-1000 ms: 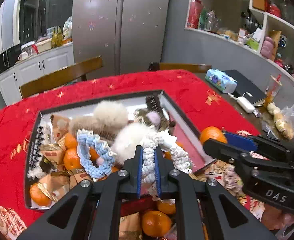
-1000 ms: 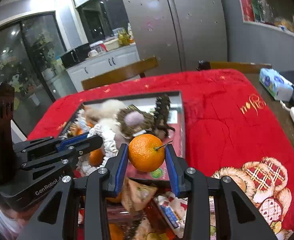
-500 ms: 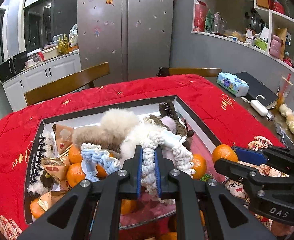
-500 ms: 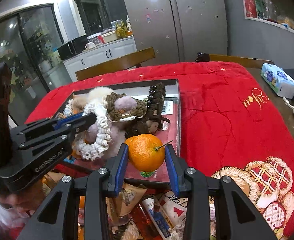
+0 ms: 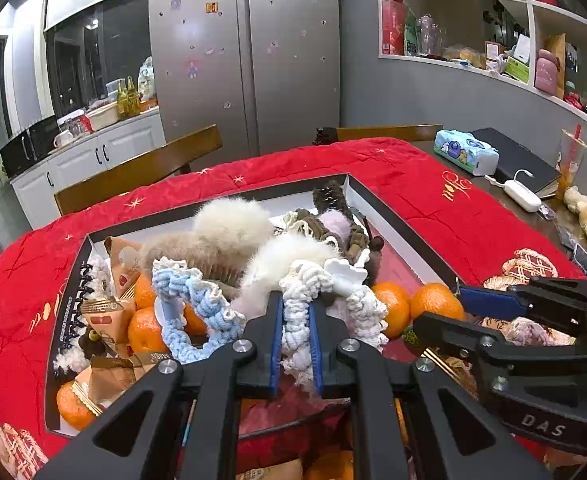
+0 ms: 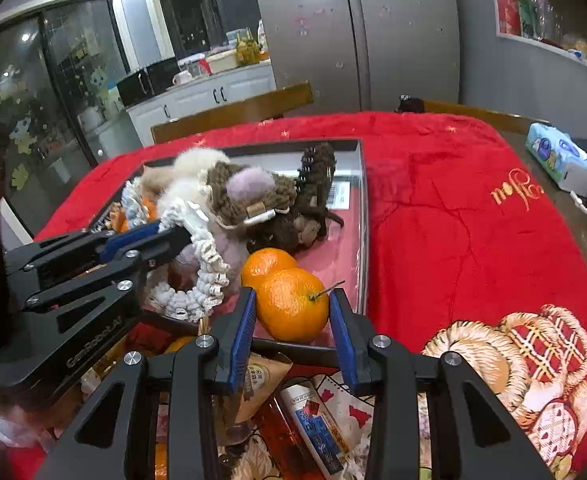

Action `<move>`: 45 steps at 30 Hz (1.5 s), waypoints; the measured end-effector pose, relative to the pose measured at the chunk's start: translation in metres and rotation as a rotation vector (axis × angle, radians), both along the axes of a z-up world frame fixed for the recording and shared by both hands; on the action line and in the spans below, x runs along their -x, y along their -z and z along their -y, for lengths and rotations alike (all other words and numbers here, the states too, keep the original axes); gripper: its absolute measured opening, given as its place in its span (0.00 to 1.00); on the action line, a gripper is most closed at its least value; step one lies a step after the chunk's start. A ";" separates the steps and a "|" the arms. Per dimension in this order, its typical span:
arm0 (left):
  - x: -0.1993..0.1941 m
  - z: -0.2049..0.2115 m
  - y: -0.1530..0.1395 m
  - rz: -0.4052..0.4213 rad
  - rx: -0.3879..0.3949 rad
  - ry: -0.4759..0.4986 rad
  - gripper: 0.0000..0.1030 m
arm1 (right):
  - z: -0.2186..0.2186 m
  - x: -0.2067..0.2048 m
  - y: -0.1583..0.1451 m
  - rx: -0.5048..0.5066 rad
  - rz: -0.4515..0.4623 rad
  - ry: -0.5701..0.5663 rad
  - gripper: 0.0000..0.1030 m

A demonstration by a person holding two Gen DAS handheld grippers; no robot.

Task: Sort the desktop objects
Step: 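Lower the scrunchie into the box with the left gripper while the right releases the orange, then withdraw both open grippers from the box back toward the loose items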

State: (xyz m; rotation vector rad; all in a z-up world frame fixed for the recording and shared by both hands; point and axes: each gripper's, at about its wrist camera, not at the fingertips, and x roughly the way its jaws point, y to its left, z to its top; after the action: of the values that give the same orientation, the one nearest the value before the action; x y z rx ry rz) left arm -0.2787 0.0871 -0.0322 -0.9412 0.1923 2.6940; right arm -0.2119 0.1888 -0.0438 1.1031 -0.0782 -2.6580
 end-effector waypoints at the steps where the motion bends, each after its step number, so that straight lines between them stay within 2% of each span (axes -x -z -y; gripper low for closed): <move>1: -0.001 -0.002 0.000 -0.002 0.004 0.002 0.12 | 0.000 0.000 0.000 -0.006 -0.003 -0.001 0.34; 5: 0.000 0.000 0.001 0.003 -0.012 0.000 0.12 | -0.004 -0.001 0.000 0.010 -0.001 0.004 0.34; 14: 0.002 -0.001 0.002 -0.005 -0.027 -0.003 0.12 | 0.006 -0.005 0.001 -0.035 -0.030 -0.019 0.37; 16: 0.003 0.000 0.002 -0.001 -0.036 -0.010 0.15 | 0.007 -0.006 0.002 -0.035 -0.034 -0.026 0.38; 18: 0.002 0.003 0.000 0.003 -0.048 -0.025 0.19 | 0.008 -0.007 0.001 -0.041 -0.045 -0.034 0.52; 19: 0.002 0.003 0.000 0.006 -0.048 -0.028 0.21 | 0.008 -0.007 0.001 -0.040 -0.047 -0.041 0.53; 21: 0.002 0.003 -0.002 0.012 -0.044 -0.032 0.38 | 0.007 -0.008 0.000 -0.035 -0.047 -0.049 0.57; 22: 0.002 0.005 -0.003 0.014 -0.049 -0.031 0.42 | 0.007 -0.009 -0.001 -0.031 -0.050 -0.053 0.58; 23: 0.002 0.007 -0.005 0.017 -0.058 -0.029 0.51 | 0.006 -0.011 -0.003 -0.021 -0.056 -0.060 0.64; 24: 0.001 0.009 -0.007 0.022 -0.071 -0.027 0.62 | 0.004 -0.012 -0.005 -0.003 -0.067 -0.070 0.73; 25: 0.001 0.011 -0.009 0.028 -0.082 -0.024 0.68 | 0.004 -0.014 -0.007 0.004 -0.075 -0.072 0.84; 26: 0.000 0.013 -0.012 0.032 -0.090 -0.022 0.80 | 0.003 -0.016 -0.009 0.005 -0.082 -0.064 0.91; 27: -0.001 0.015 -0.014 0.030 -0.093 -0.022 0.85 | 0.001 -0.018 -0.011 0.011 -0.091 -0.061 1.00; 32: -0.008 0.019 -0.025 -0.032 -0.079 -0.048 0.86 | -0.003 -0.023 -0.019 0.046 -0.114 -0.067 1.00; 41: -0.003 0.026 -0.027 0.007 -0.106 -0.080 0.90 | -0.006 -0.025 -0.023 0.059 -0.118 -0.049 1.00; 45: 0.004 0.028 -0.025 0.009 -0.090 -0.105 0.91 | -0.012 -0.025 -0.027 0.083 -0.124 -0.038 1.00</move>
State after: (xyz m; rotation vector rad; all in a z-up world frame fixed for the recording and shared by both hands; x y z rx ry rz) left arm -0.2825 0.0592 -0.0072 -0.9618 0.0203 2.7665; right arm -0.1868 0.2005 -0.0171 0.9033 -0.1414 -2.6563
